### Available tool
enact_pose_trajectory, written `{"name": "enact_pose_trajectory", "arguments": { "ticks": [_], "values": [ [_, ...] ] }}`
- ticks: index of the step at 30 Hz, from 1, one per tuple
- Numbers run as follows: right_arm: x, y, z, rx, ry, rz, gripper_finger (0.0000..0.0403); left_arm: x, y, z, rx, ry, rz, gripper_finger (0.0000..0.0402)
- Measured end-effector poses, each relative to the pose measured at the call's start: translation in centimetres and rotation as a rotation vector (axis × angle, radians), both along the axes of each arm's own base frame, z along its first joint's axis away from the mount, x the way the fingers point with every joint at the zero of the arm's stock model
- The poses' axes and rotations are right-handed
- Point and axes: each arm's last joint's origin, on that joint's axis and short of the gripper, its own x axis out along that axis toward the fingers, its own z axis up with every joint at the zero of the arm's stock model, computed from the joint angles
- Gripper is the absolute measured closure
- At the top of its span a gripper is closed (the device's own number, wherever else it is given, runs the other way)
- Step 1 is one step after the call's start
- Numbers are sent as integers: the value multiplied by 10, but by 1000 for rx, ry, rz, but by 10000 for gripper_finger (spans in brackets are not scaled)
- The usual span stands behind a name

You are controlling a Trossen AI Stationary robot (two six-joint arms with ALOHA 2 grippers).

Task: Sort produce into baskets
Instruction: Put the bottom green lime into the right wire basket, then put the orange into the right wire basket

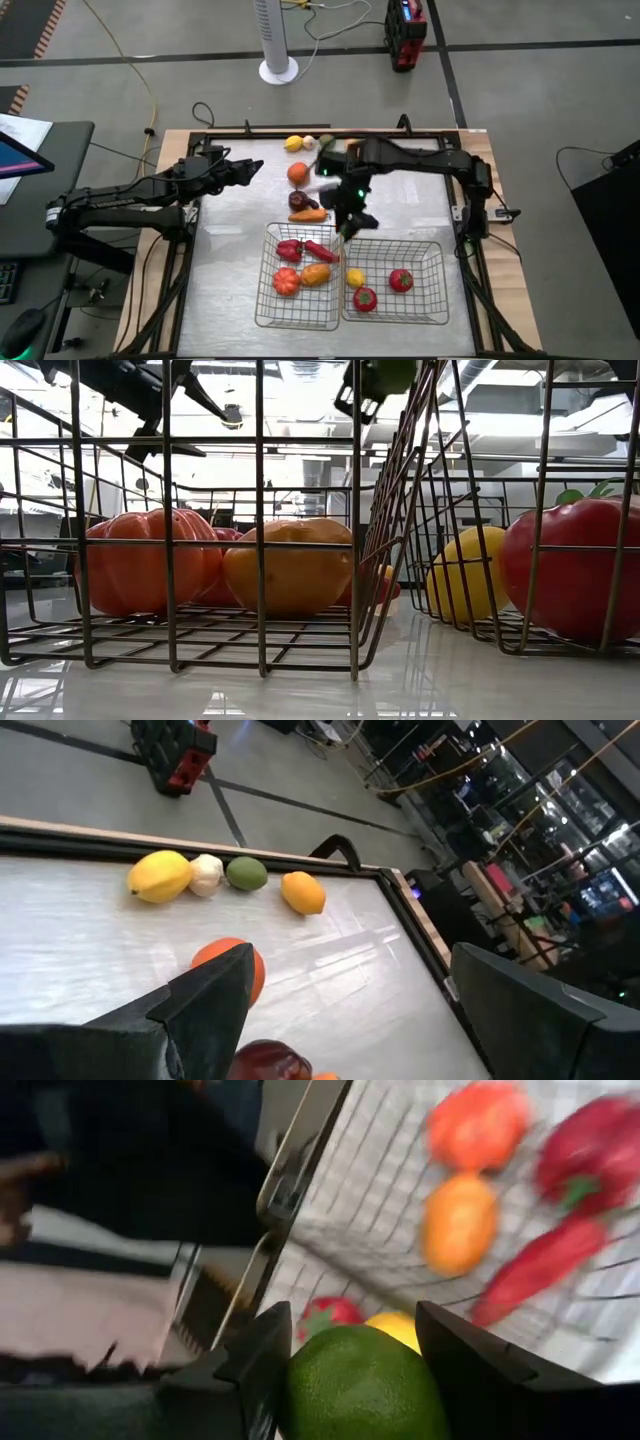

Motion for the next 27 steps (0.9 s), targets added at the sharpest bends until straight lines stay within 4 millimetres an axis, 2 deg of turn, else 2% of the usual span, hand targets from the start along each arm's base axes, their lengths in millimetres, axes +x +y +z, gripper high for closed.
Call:
{"name": "enact_pose_trajectory", "arguments": {
  "ticks": [3,5,10,15,24,27],
  "values": [
    [-8,19,-4,-10,28,35,169,0,0,0,19,16,-7,78],
    [-17,25,-5,-10,54,34,170,0,0,0,23,20,-8,78],
    [-43,22,-9,-59,112,-26,171,0,0,1,19,4,-5,78],
    [-67,24,-23,-82,176,-112,163,4,-1,0,6,0,-59,78],
    [-94,44,-62,-78,356,-200,108,42,5,-12,-17,16,-187,78],
    [-104,57,-65,-149,392,-235,95,59,8,-11,2,71,-226,78]
  ]
}}
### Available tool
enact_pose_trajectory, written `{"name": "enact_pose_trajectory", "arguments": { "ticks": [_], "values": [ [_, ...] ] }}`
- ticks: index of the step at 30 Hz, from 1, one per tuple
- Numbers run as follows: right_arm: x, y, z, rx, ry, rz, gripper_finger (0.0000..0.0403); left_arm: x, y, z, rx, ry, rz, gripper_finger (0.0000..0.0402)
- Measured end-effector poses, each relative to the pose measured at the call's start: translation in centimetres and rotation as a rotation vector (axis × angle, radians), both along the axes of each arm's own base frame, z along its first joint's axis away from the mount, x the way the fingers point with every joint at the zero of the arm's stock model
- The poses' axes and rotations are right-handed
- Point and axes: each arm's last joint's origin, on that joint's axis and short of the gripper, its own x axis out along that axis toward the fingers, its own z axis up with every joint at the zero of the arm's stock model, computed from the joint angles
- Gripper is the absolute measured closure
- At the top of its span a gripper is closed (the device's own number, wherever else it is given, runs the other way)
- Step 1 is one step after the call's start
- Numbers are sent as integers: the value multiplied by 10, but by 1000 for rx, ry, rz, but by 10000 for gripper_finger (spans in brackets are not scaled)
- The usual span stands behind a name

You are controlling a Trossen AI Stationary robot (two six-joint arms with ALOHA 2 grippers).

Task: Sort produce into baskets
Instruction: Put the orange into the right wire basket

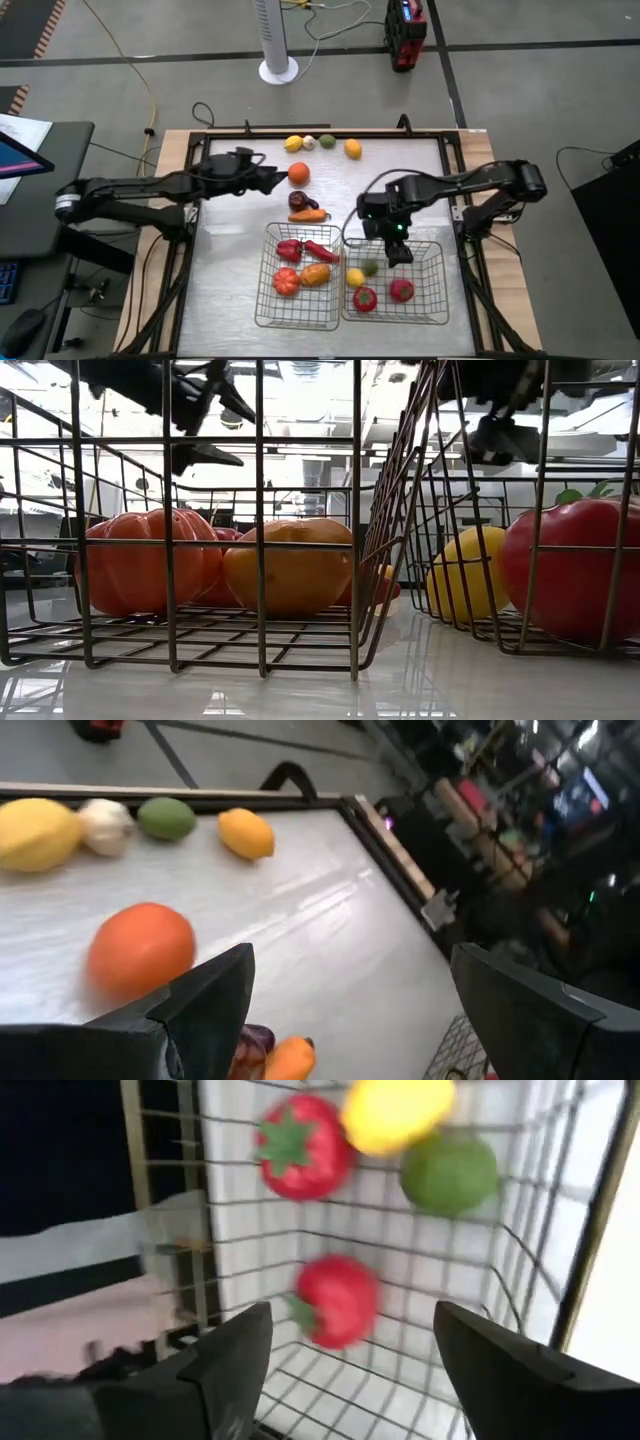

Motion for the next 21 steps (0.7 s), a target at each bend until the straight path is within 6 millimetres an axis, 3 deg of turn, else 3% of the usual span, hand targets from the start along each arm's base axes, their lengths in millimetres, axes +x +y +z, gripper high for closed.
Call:
{"name": "enact_pose_trajectory", "arguments": {
  "ticks": [5,10,15,21],
  "values": [
    [-25,22,15,-214,-76,-39,92,32,6,10,-15,63,-68,78],
    [-40,24,43,-381,-282,-211,92,58,13,18,-17,235,-106,78],
    [-47,19,60,-461,-412,-441,92,80,18,5,-79,456,-131,78],
    [-40,22,69,-469,-535,-582,92,102,39,-20,-116,567,-162,78]
  ]
}}
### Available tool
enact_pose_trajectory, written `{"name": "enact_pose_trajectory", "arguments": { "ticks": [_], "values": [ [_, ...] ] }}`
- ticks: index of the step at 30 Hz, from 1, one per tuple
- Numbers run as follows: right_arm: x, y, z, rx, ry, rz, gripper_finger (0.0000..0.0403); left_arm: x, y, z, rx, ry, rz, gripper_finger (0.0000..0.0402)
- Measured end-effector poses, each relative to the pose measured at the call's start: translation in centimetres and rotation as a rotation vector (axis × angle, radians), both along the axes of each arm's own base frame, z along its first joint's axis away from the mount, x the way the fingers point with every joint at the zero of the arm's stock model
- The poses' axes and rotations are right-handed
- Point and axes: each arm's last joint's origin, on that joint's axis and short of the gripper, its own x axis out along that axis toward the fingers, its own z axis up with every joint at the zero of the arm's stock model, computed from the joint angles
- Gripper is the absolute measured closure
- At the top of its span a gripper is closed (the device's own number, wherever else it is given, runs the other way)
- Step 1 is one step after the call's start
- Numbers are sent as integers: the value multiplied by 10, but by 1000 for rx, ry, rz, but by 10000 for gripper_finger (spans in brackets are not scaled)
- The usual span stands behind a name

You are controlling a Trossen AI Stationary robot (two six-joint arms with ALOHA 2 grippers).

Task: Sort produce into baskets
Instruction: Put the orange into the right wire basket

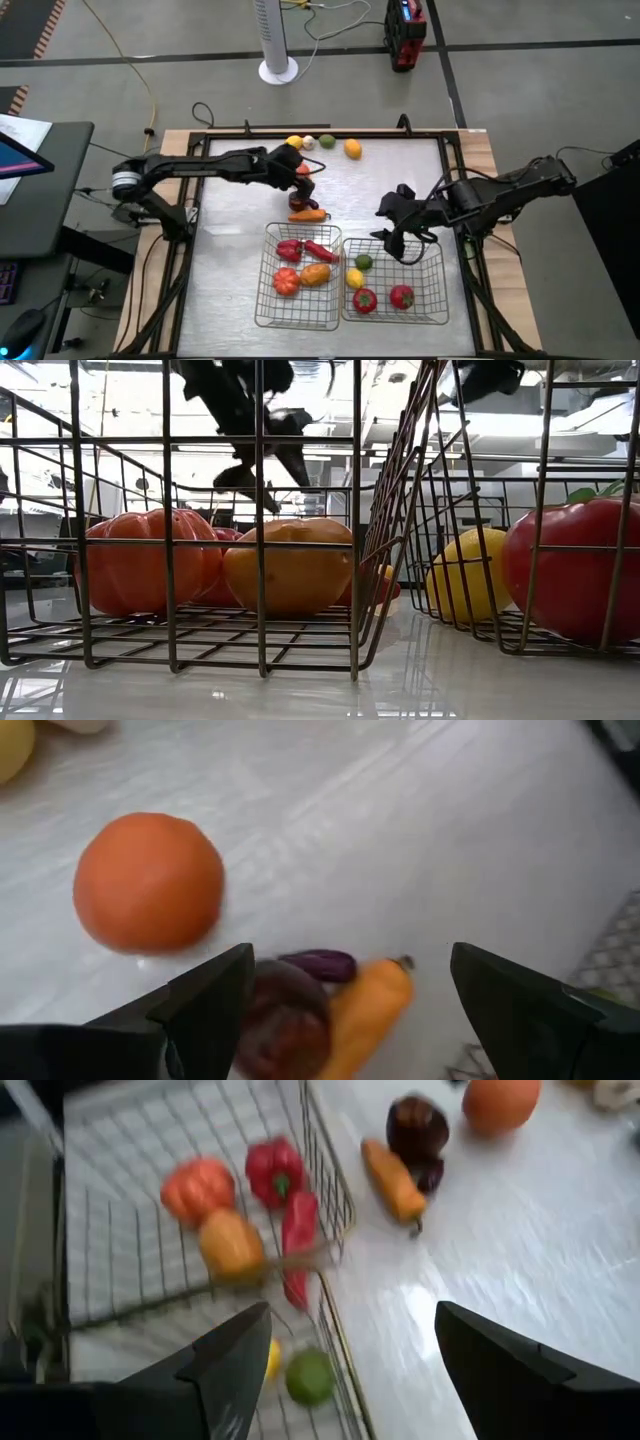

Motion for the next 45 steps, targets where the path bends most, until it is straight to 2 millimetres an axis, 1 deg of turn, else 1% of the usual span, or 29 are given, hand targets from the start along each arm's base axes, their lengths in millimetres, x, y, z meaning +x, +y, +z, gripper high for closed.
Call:
{"name": "enact_pose_trajectory", "arguments": {
  "ticks": [3,5,10,15,17,19,24,27,33,38,41,45],
  "values": [
    [8,1,1,-4,-66,-56,92,4,18,-10,-19,47,-6,78],
    [13,2,0,-10,-79,-66,92,3,29,-13,-7,95,-13,78],
    [17,-6,0,10,-89,-118,92,-3,53,-7,96,207,-69,78],
    [18,-11,0,-4,-109,-181,92,-10,69,-7,160,231,-146,78],
    [19,-14,1,-2,-118,-193,92,-9,76,-10,159,213,-193,78],
    [20,-16,1,-3,-117,-200,92,-8,82,-19,140,221,-236,78],
    [20,-16,1,0,-120,-201,92,-3,86,-37,122,251,-321,78],
    [20,-16,1,10,-122,-210,92,-3,86,-46,116,304,-336,78],
    [19,-16,1,8,-119,-209,92,1,85,-63,84,348,-360,78],
    [19,-16,1,-3,-115,-199,92,5,85,-64,110,352,-353,83],
    [20,-17,1,-6,-114,-201,92,8,87,-64,143,330,-339,98],
    [20,-17,1,-7,-114,-201,92,9,88,-64,124,304,-332,125]
  ]
}}
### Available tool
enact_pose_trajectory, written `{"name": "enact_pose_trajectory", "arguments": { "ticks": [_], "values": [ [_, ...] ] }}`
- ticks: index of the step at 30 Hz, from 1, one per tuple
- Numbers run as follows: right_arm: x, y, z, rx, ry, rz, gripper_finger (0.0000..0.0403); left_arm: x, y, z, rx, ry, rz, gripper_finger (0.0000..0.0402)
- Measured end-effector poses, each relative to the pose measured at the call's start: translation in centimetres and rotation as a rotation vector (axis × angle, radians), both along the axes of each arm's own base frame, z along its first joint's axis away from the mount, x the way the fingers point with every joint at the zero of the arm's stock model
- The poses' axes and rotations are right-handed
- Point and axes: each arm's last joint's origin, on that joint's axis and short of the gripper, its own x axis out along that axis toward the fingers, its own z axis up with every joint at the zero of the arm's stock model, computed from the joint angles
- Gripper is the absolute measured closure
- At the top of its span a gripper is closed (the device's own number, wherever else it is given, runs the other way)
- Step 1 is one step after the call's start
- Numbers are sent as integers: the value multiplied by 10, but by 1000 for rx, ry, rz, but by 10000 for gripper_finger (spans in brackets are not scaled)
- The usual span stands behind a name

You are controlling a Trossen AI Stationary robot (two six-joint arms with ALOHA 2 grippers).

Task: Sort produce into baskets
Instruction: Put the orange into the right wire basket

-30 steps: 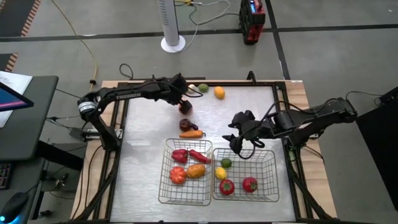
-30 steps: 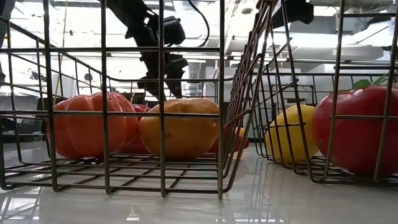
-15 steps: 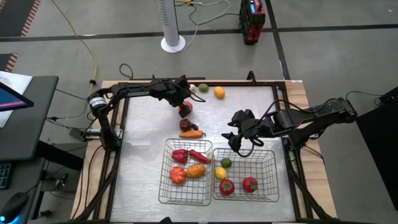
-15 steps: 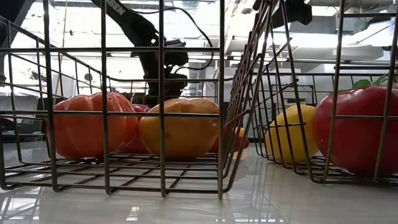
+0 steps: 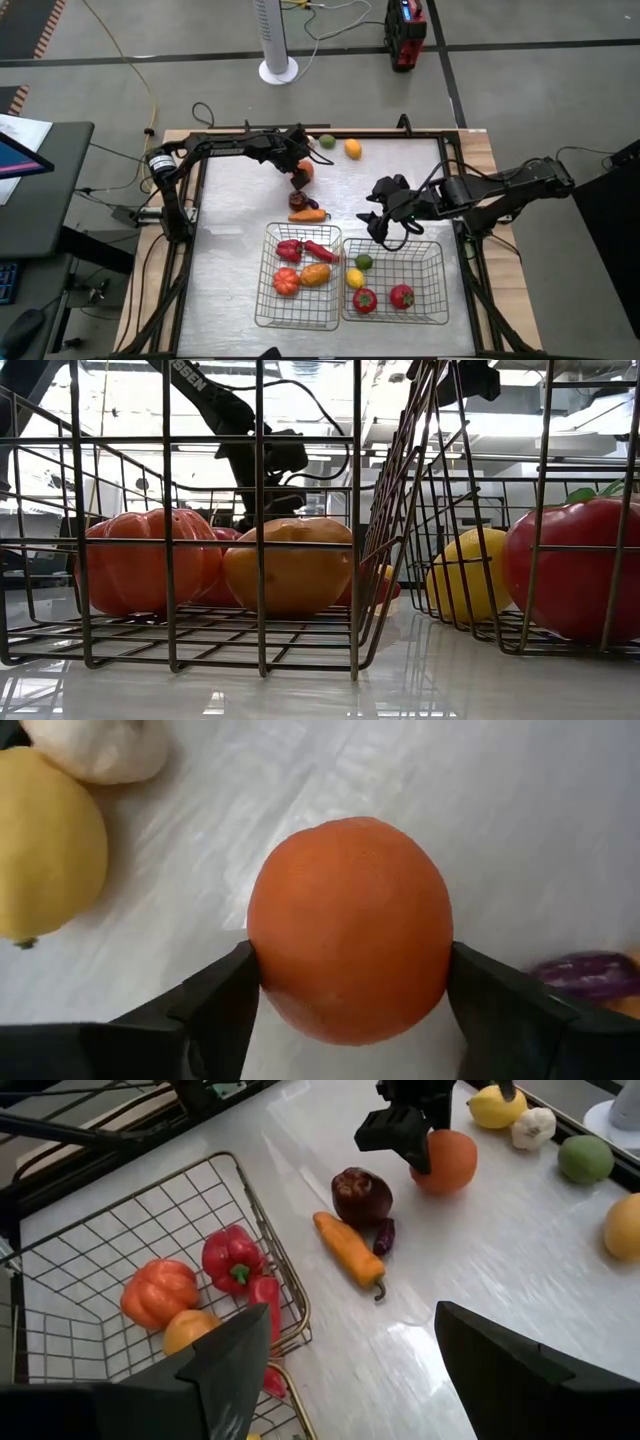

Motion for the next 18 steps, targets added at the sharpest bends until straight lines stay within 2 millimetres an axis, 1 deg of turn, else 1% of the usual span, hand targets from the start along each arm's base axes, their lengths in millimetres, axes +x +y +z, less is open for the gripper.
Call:
{"name": "enact_pose_trajectory", "arguments": {
  "ticks": [3,5,7,10,12,15,18],
  "values": [
    [-1,0,-1,-4,14,5,92,0,-1,3,-37,-32,-2,140],
    [-4,0,-2,-9,37,5,92,0,-3,9,-51,-59,-4,143],
    [-9,-1,0,-13,54,5,92,1,-3,20,-60,-96,-16,143],
    [-19,-5,9,-15,38,-1,92,5,-11,41,-70,-176,-64,143],
    [-26,-8,12,-32,39,-21,92,11,-22,56,-71,-243,-118,143],
    [-37,-14,16,-54,57,-53,92,22,-45,77,-78,-348,-199,143],
    [-45,-21,18,-75,74,-65,92,34,-70,92,-83,-436,-245,144]
  ]
}}
